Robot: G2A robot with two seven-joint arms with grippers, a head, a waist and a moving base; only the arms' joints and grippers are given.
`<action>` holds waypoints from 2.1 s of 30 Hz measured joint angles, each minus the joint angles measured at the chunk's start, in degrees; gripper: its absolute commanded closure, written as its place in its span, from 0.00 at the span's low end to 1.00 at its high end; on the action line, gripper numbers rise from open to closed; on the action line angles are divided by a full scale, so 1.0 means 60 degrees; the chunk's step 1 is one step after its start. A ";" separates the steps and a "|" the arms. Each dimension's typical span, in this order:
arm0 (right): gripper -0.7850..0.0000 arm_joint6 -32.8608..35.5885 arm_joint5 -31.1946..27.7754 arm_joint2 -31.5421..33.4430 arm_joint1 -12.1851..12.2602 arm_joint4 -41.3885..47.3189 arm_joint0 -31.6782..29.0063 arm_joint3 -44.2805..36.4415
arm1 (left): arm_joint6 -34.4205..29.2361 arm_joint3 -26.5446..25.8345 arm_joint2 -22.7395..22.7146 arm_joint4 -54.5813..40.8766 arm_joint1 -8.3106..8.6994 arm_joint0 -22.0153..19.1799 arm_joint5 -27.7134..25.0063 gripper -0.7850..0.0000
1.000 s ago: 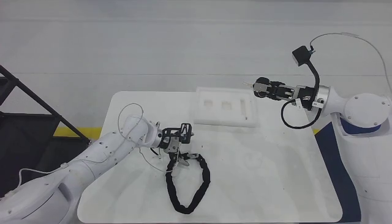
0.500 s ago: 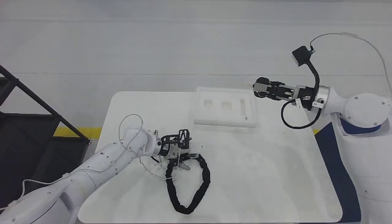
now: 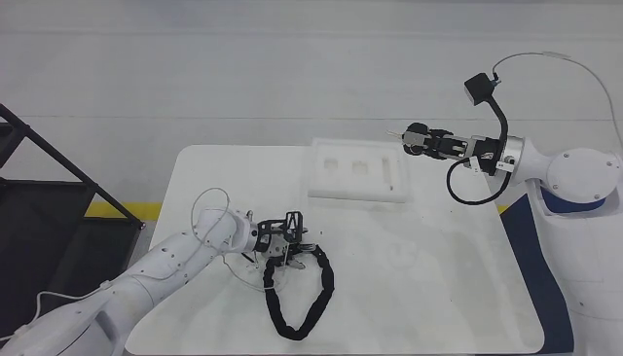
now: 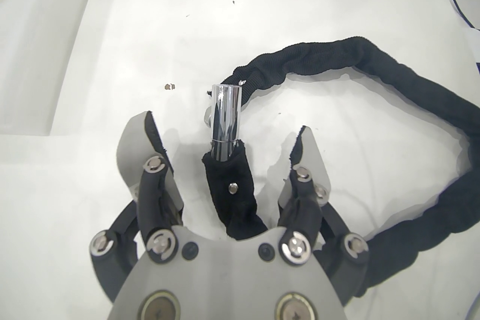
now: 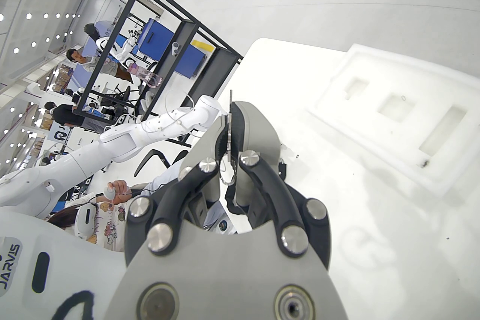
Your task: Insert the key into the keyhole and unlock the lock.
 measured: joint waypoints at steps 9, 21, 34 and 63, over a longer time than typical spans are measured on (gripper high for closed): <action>1.00 0.0000 0.0000 0.0000 0.0000 0.0000 0.0000 0.0000 | -0.0253 0.0093 -0.0226 -0.0029 -0.0110 0.0013 -0.0064 1.00; 1.00 0.0000 0.0000 0.0000 0.0000 0.0000 0.0000 0.0000 | 0.0272 -0.0416 -0.1229 -0.0842 0.0095 -0.0156 -0.1099 1.00; 1.00 0.1536 0.0835 -0.1191 0.0023 -0.0158 0.0245 0.0168 | 0.1941 -0.2617 -0.2761 -0.0481 0.0830 0.0164 -0.1297 1.00; 1.00 0.2669 0.1500 -0.2212 0.0051 -0.0135 0.0919 -0.0813 | 0.3568 -0.3463 -0.3211 0.0582 0.0823 0.0544 -0.0314 1.00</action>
